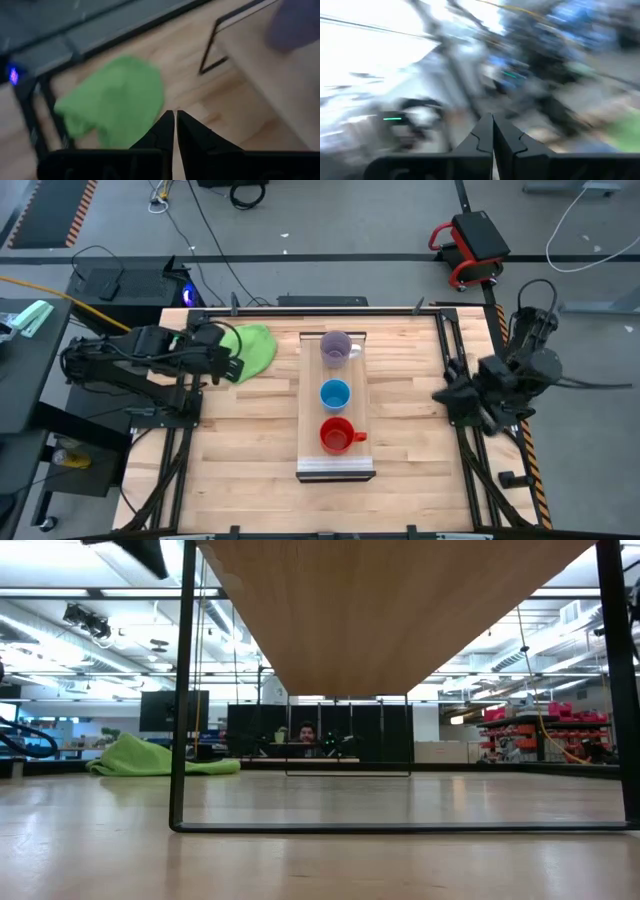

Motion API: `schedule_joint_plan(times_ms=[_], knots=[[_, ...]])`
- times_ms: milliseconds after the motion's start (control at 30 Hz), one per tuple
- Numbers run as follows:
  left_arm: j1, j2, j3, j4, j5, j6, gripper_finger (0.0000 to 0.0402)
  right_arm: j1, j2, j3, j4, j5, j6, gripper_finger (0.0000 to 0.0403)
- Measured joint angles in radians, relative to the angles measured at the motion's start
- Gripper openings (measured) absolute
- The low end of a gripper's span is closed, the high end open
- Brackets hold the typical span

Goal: Stack small to large cups/mugs on shelf
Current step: Return to Home Position

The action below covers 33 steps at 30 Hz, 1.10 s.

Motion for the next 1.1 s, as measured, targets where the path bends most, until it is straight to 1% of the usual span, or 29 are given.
schedule_joint_plan(times_ms=[100,167,200,300,367,467,567,633,667,700,767,833,933,967,1033,1100], knots=[[-0.017,-0.003,0.0,0.116,-0.051,0.124,0.0025,-0.019,0.002,-0.064,0.294,-0.27,-0.184,0.0007],[-0.026,-0.008,0.0,0.207,-0.062,0.235,0.0027,-0.035,-0.004,-0.088,0.4,-0.406,-0.25,0.0007],[-0.031,-0.009,0.0,0.258,-0.064,0.291,0.0028,-0.04,-0.012,-0.09,0.41,-0.441,-0.266,0.0007],[-0.055,-0.009,0.0,0.429,-0.065,0.464,0.0033,-0.042,-0.033,-0.09,0.407,-0.436,-0.246,0.0008],[-0.082,-0.009,0.0,0.536,-0.063,0.579,0.0036,-0.042,-0.042,-0.09,0.404,-0.407,-0.183,0.001],[-0.128,-0.009,0.0,0.665,-0.061,0.72,0.0039,-0.042,-0.043,-0.09,0.401,-0.398,-0.085,0.0013],[-0.171,-0.012,0.001,0.704,-0.06,0.768,0.0039,-0.042,-0.037,-0.09,0.397,-0.398,-0.014,0.0012],[-0.197,-0.016,0.001,0.717,-0.053,0.744,0.0036,-0.042,-0.027,-0.09,0.395,-0.398,0.071,0.0012],[-0.206,-0.016,0.001,0.736,-0.052,0.715,0.0035,-0.042,-0.024,-0.09,0.399,-0.398,0.079,0.0012],[-0.212,-0.016,0.001,0.745,-0.051,0.711,0.0033,-0.045,-0.024,-0.085,0.397,-0.398,0.068,0.0012],[-0.217,-0.019,0.001,0.761,-0.044,0.769,0.003,-0.052,-0.023,-0.057,0.392,-0.404,0.015,0.0013],[-0.215,-0.036,0.001,0.775,-0.029,0.805,0.0027,-0.058,-0.044,-0.009,0.346,-0.452,-0.05,0.0014],[-0.212,-0.097,0.001,0.784,0.009,0.788,0.0025,-0.06,-0.093,0.096,0.2,-0.587,-0.125,0.0015],[-0.208,-0.123,0.001,0.784,0.029,0.782,0.0025,-0.06,-0.107,0.132,0.149,-0.617,-0.158,0.0015],[-0.208,-0.164,0.001,0.786,0.067,0.778,0.0028,-0.06,-0.132,0.191,0.042,-0.646,-0.223,0.0015],[-0.217,-0.192,-0.002,0.791,0.085,0.781,0.0031,-0.06,-0.157,0.222,-0.033,-0.647,-0.287,0.0016]])
